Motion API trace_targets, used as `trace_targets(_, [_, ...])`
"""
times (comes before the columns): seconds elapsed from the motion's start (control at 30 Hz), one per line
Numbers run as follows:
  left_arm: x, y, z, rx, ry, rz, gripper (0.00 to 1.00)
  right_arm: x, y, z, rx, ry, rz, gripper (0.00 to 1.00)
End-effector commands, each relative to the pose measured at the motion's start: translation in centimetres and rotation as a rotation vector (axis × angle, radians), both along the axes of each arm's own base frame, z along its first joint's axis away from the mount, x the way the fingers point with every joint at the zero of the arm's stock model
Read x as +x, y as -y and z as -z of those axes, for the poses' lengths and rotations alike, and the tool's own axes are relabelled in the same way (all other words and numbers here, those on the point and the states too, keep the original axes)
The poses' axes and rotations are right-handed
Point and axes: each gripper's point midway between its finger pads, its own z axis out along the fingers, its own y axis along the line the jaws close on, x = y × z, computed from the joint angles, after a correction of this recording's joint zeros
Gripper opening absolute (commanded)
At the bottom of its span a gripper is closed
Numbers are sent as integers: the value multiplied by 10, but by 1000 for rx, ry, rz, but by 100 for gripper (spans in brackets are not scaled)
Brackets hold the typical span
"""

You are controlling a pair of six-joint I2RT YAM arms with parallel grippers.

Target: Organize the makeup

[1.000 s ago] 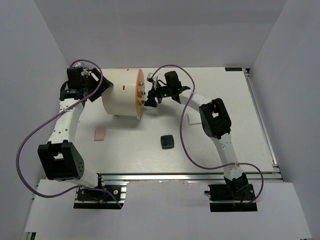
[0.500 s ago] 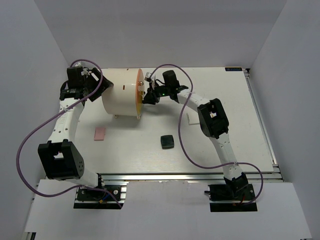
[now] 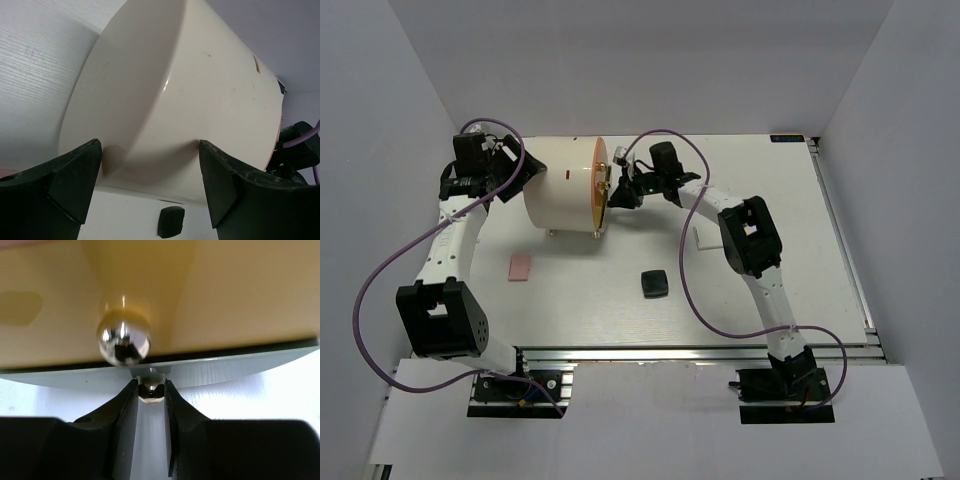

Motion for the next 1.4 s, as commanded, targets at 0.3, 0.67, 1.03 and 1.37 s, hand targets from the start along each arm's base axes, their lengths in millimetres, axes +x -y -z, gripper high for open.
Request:
trace_targets(0.3, [-1, -8, 11, 9, -35, -21, 88, -3, 70, -14, -39, 25, 76, 19])
trace_targets(0.67, [13, -39, -33, 76, 41, -78, 90, -10, 77, -50, 5, 59, 65, 83])
trace_targets(1.03, [-51, -99, -9, 141, -100, -429, 85, -13, 132, -100, -54, 174, 306, 90])
trace_targets(1.37, [-127, -85, 98, 203, -318, -332, 86, -36, 213, -118, -4, 92, 381, 89])
